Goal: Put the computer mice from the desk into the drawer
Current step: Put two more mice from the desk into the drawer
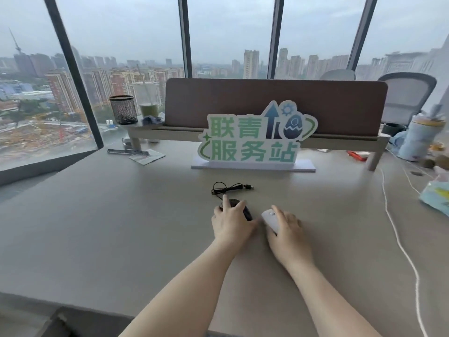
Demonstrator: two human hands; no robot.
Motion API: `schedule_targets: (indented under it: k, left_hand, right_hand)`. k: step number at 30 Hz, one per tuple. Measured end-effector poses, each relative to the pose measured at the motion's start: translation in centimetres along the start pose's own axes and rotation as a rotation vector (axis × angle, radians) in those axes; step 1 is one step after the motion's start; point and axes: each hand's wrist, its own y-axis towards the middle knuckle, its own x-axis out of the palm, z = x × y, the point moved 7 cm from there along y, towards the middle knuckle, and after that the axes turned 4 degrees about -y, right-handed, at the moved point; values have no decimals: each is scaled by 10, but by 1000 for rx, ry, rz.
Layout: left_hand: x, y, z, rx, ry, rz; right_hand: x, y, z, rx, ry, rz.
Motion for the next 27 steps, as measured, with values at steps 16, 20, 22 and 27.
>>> schedule_targets:
  k: [16,20,22,27]
  left_hand:
    - [-141,-76,-88,109,-316,517]
    - [-232,-141,-109,155,-304,684]
    - [-275,-177,-127,144,-282,758]
    - [-344,-265,-202,17,-171,896]
  right_hand:
    - [-36,-43,-68,-76,388,206]
    - [-47,-79,-159,-239,593,162]
    - [-45,-100,-207,-314,666,119]
    - [-3,-171,-324,-505,751,-130]
